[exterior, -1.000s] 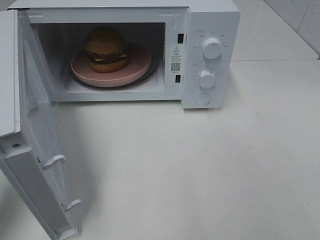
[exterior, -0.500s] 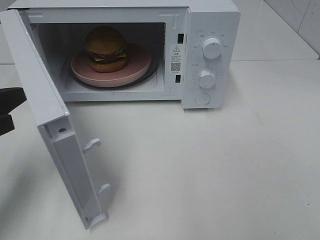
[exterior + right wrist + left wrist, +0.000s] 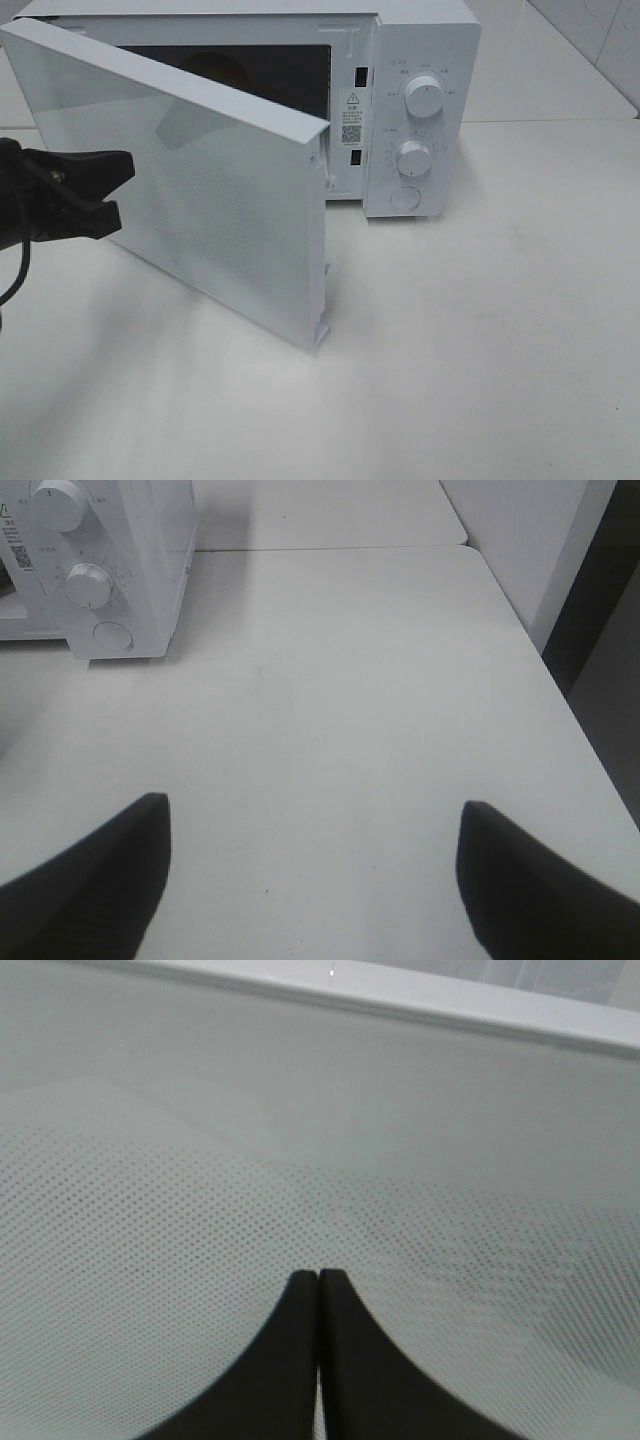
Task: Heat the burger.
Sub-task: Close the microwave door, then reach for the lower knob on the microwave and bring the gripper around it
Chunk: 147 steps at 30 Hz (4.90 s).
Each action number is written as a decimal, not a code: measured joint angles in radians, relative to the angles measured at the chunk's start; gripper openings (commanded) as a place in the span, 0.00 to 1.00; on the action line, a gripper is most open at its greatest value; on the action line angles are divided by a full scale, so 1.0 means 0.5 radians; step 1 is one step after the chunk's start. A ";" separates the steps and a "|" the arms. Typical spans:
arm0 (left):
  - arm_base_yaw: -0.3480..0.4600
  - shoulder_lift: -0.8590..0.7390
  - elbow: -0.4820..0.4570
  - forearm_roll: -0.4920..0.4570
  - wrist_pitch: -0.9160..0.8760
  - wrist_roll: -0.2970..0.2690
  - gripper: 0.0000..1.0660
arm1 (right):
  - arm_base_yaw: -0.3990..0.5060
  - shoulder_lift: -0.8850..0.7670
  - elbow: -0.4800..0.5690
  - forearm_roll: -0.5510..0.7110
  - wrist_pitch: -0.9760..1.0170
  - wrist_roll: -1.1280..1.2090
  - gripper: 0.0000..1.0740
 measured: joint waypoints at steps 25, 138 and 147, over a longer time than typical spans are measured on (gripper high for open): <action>-0.742 0.512 -0.708 -1.500 0.146 0.858 0.00 | 0.000 0.000 0.000 0.000 0.002 0.000 0.69; 0.388 -0.938 -0.688 -1.366 3.704 1.006 0.92 | 0.000 0.000 0.000 0.000 0.004 0.002 0.68; 0.388 -1.234 -0.460 -1.294 3.828 1.008 0.92 | 0.000 0.000 0.000 0.000 0.004 0.002 0.68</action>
